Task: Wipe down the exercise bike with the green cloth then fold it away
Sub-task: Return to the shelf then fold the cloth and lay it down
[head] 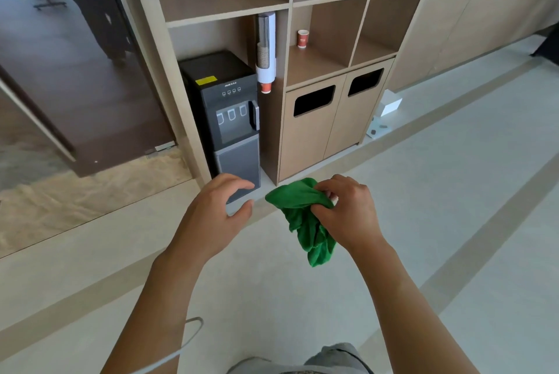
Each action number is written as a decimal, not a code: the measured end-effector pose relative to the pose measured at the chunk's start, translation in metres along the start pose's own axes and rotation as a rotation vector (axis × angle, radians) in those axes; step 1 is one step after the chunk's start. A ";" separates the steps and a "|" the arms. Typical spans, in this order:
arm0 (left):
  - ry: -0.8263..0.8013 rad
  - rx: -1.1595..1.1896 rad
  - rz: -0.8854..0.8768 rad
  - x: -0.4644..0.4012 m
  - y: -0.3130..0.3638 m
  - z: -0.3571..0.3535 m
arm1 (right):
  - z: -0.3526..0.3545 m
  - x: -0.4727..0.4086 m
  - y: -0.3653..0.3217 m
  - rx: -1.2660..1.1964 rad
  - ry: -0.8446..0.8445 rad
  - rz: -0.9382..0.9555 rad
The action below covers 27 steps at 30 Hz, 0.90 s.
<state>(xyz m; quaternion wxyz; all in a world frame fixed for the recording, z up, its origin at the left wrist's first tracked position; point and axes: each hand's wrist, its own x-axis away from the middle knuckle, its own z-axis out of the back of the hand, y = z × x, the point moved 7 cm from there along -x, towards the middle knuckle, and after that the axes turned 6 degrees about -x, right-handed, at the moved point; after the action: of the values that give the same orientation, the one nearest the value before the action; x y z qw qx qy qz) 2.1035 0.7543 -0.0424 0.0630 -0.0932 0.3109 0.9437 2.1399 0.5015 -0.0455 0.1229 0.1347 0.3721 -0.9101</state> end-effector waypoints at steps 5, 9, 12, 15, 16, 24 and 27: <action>0.030 0.011 0.030 -0.034 -0.026 0.005 | -0.025 -0.046 0.002 -0.034 -0.025 0.034; 0.044 -0.010 0.057 -0.064 -0.043 0.003 | -0.046 -0.088 0.012 -0.035 -0.063 0.056; 0.080 -0.016 0.070 -0.095 -0.052 0.001 | -0.058 -0.131 0.021 -0.052 -0.090 0.074; 0.115 -0.021 0.111 -0.134 -0.056 -0.007 | -0.067 -0.178 0.032 -0.080 -0.117 0.125; 0.117 -0.017 0.122 -0.148 -0.055 -0.012 | -0.068 -0.193 0.035 -0.090 -0.130 0.144; 0.084 0.030 0.137 -0.262 -0.027 -0.056 | -0.079 -0.302 0.066 -0.180 -0.233 0.264; 0.126 0.017 0.146 -0.294 -0.024 -0.064 | -0.081 -0.336 0.078 -0.223 -0.261 0.300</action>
<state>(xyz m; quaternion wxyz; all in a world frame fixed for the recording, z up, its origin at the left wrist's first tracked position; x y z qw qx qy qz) 2.4034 0.7169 -0.0433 -0.0248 -0.1287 0.3285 0.9354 2.4915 0.5462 -0.0386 0.3179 0.0553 0.4271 -0.8447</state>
